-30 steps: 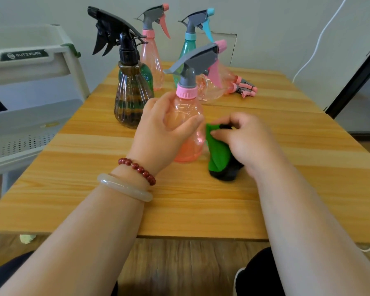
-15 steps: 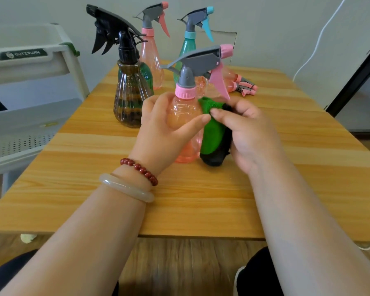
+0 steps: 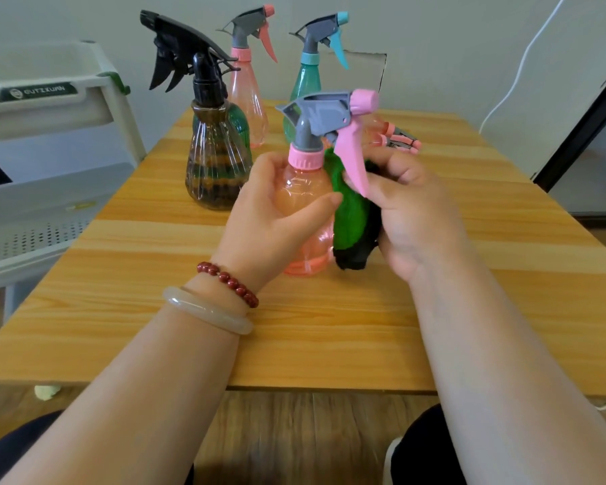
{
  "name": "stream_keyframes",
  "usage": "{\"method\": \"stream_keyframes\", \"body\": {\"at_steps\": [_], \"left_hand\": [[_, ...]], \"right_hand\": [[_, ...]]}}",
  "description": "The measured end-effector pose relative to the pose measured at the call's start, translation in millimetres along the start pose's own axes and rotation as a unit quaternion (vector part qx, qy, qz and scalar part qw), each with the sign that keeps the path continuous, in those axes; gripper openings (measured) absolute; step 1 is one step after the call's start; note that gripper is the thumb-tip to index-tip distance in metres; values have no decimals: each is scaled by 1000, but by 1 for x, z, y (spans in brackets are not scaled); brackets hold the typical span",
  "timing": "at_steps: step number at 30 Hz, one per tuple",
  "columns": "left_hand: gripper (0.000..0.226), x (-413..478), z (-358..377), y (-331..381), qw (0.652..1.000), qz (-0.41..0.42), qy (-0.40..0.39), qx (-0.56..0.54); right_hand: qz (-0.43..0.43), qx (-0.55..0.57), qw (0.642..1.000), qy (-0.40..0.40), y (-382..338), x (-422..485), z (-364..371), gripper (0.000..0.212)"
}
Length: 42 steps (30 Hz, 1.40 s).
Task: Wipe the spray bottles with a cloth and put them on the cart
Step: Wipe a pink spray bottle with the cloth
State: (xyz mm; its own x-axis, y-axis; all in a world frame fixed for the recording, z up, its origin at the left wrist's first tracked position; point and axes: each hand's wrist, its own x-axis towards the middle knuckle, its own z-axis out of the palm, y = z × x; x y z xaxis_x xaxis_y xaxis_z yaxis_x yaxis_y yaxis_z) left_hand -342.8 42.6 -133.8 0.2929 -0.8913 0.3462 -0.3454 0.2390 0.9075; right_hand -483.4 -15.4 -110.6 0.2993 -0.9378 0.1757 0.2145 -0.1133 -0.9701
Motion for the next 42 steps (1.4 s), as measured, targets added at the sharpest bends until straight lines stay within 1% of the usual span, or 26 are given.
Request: {"method": "stream_keyframes", "body": {"at_steps": [2,4,6,7,8,9,11,12,13,14,16,18,20,22,23,25,26,28,30,31,34,36,37,39,40,42], "left_hand": [[59,0,0,0,999,15,4,46],[64,0,-3,3,997,11,15,77],[60,1,-6,4,997,24,18,77],[54,1,-7,3,997,32,19,68],[50,2,-8,0,998,33,22,51],[50,2,-7,0,999,22,23,32],[50,2,-4,-3,1000,-7,11,8],[51,1,-2,-3,1000,-17,1,7],[55,0,-1,-2,1000,-24,-9,8],[60,-1,0,0,1000,-26,-15,9],[66,0,0,1,999,-20,-23,31],[59,1,-2,4,997,-32,-21,73],[48,2,-3,4,995,-47,-19,85],[40,1,-4,5,996,-45,-17,77],[41,1,-4,5,996,-36,-16,76],[45,1,-3,3,997,-23,-11,68],[42,0,-3,3,998,-18,-8,62],[41,1,-2,0,998,-14,-3,59],[50,2,-2,-2,998,-22,-11,55],[55,2,-3,-2,998,-31,-15,48],[65,2,-4,-2,998,-38,-22,43],[70,2,-2,-1,999,-39,-25,28],[72,1,-2,0,999,-39,-25,22],[72,0,-2,0,999,-36,-24,20],[69,0,-1,1,999,-37,-22,22],[67,1,-1,1,998,-36,-15,39]], "right_hand": [[23,-63,998,-3,4,1,-4,23],[70,-173,982,-7,8,1,-12,27],[103,-279,954,-27,9,-1,-18,32],[103,-304,947,-27,9,-1,-18,33],[89,-304,948,-14,7,-1,-17,30],[64,-268,961,7,5,-1,-15,26],[9,-140,989,36,0,-1,-7,24],[-17,-92,995,38,-2,-1,-4,24],[-35,-76,996,33,-2,-2,-2,24],[-36,-87,995,27,-1,-2,-2,24],[6,-157,987,16,2,-3,-8,24],[60,-267,962,-13,3,-5,-14,24],[85,-339,936,-36,5,-7,-17,22],[63,-343,937,-20,4,-7,-16,21],[40,-304,952,-3,4,-6,-14,21],[-16,-174,984,19,0,-4,-8,25],[-50,-130,990,19,-1,-4,-5,27],[-84,-117,989,14,0,-4,-2,30],[-55,-155,986,22,5,-3,-6,30],[-25,-202,979,24,7,-2,-9,29],[68,-366,928,-15,13,-3,-16,26],[77,-377,923,-7,13,-3,-16,25],[61,-338,939,11,11,-2,-14,25],[-1,-196,980,44,3,-4,-5,26],[-46,-140,988,43,-1,-4,-2,27],[-113,-137,984,31,-3,-6,4,27]]}}
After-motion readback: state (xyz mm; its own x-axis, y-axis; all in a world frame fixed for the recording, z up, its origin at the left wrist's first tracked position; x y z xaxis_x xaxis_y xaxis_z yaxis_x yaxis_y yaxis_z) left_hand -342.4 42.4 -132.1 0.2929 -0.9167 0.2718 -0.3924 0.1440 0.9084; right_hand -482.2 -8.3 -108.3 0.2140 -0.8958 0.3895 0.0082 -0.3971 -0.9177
